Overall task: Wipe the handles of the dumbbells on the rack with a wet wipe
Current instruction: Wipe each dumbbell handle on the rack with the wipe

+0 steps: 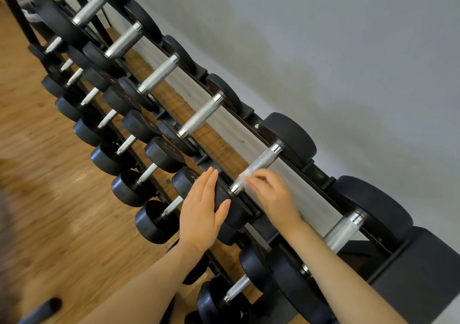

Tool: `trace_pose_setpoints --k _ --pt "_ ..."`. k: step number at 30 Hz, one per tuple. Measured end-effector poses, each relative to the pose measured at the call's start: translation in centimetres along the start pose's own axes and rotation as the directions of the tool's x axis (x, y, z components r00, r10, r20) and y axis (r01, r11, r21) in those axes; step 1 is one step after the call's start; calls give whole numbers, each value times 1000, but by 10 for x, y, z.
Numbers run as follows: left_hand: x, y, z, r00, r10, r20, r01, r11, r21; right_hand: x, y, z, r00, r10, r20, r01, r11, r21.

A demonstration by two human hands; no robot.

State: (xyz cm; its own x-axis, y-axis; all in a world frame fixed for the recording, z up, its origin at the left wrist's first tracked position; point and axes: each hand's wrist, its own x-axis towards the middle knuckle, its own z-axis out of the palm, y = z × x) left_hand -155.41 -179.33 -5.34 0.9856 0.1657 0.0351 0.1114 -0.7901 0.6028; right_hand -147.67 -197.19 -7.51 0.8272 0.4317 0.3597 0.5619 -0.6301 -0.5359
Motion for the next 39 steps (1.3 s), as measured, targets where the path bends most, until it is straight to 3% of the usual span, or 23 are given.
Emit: trace_pose_setpoints --k 2,4,10,11,14,16,18,21,23,27,29,33,39 --pt "0 0 0 1000 1 -2 -1 1000 -2 5 2 -7 994 40 -105 -43 999 -29" --pt "0 0 0 1000 7 -5 -7 1000 -3 9 -2 -11 991 67 -114 -74 996 -57" --pt "-1 -2 1 1000 15 -4 -15 1000 15 6 -8 -9 989 -87 118 90 996 -24" --pt "0 -2 1 1000 13 -5 -13 1000 15 10 -6 -14 986 -125 112 134 988 -74" --pt "0 -1 1 1000 10 -6 -10 1000 8 25 2 -28 1000 -9 -5 9 999 -43" --pt "0 0 1 1000 7 -4 -7 1000 7 24 7 -24 998 -43 -49 38 994 -107" --pt "-1 0 1 1000 5 -5 -5 1000 10 21 -3 -14 999 -40 7 41 997 -65" --pt "-1 0 0 1000 8 -2 -8 1000 7 16 -1 0 986 -137 94 155 965 -213" --pt "-1 0 0 1000 10 -2 -10 1000 5 22 2 -11 995 -59 85 73 983 -166" --pt "-1 2 -1 1000 -4 3 4 1000 -3 31 16 -22 997 -54 -54 40 973 -226" --pt "-1 2 -1 1000 -5 5 5 1000 -11 29 11 -17 986 -134 -98 110 969 -222" --pt "-1 0 0 1000 -5 5 5 1000 -12 26 7 -11 962 -268 46 271 939 -210" --pt "-1 0 0 1000 -11 14 11 1000 -7 45 10 -31 970 -228 -89 190 930 -314"
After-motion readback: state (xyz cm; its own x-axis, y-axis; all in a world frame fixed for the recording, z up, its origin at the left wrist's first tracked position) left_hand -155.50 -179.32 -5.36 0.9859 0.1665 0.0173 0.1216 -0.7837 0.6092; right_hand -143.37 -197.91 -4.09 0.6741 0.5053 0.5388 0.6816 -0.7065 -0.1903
